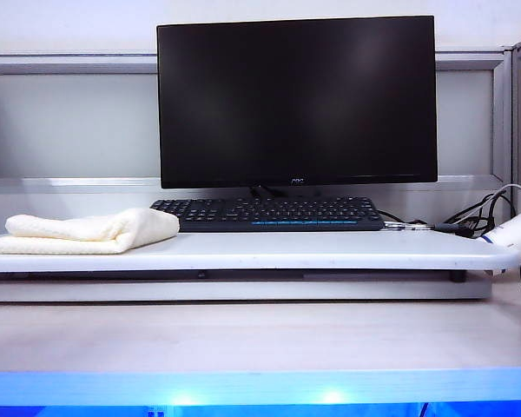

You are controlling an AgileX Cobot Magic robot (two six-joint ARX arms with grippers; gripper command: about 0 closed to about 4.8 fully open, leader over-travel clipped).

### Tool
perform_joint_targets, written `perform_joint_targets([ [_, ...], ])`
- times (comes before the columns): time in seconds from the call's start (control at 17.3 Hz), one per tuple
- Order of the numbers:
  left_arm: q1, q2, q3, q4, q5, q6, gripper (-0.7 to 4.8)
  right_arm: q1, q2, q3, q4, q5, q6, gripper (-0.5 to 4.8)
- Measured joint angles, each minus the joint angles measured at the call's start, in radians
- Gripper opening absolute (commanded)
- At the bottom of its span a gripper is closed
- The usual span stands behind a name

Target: Wipe the tabletop with a clean cloth to remove dust and stains.

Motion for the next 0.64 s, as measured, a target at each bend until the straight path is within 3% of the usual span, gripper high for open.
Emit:
perform_joint_targets([
  [0.23,0.0,0.0,0.0,0.0,0.0,0.0,-0.05,0.0,0.0,0.0,0.0,0.006,-0.078,-0.08],
  [0.64,0.0,0.0,0.0,0.0,0.0,0.0,-0.05,0.0,0.0,0.0,0.0,0.013,-0.086,-0.05],
])
